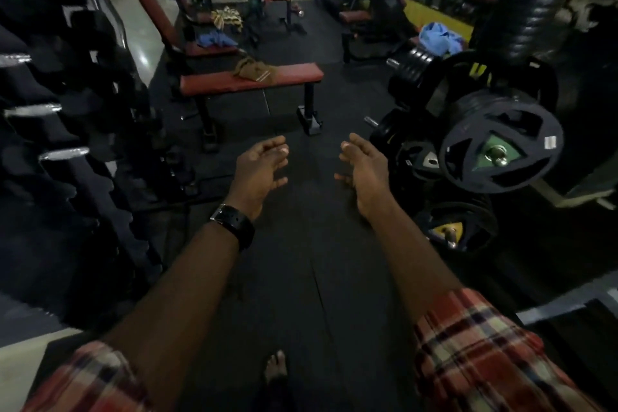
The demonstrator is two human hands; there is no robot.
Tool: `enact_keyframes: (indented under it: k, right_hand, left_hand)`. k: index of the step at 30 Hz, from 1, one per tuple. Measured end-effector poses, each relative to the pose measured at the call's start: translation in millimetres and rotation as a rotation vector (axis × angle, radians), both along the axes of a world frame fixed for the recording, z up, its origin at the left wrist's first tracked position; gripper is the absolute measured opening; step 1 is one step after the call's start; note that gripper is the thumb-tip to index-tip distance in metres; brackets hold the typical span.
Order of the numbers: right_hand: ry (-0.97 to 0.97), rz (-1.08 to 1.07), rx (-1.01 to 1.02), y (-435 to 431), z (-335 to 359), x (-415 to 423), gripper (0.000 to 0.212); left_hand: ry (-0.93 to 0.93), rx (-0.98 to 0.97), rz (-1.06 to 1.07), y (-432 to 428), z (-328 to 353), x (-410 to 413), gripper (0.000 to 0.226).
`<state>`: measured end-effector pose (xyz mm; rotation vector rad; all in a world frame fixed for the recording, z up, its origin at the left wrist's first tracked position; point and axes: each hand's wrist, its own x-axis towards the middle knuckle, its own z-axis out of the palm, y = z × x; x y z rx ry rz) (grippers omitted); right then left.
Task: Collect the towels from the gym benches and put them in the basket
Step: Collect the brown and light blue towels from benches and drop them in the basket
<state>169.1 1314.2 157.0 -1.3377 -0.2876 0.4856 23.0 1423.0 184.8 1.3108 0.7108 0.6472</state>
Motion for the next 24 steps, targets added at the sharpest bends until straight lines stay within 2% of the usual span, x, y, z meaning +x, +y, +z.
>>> enact_keyframes:
  k: [5,11,15,21,24]
  right_hand:
    - [0.002,0.011,0.013,111.9,25.1,75.2,0.028]
    - [0.035,-0.009,0.021,206.0,30.6,159.1,0.030]
    - [0.077,-0.005,0.036,254.7,20.4,223.8,0.016]
    - [0.197,0.022,0.036,341.6,1.0,353.7,0.024]
    - [0.242,0.073,0.015,399.4,-3.4,413.0,0.020]
  left_hand:
    - [-0.007,-0.014,0.003,119.6,17.6,74.0,0.018]
    - [0.031,-0.012,-0.042,223.4,28.6,169.3,0.017]
    - [0.042,0.001,-0.065,278.2,17.6,233.0,0.015]
    - [0.104,0.002,-0.010,364.2,-2.0,343.6,0.017]
    - [0.117,-0.051,0.063,409.2,-3.6,399.2,0.017]
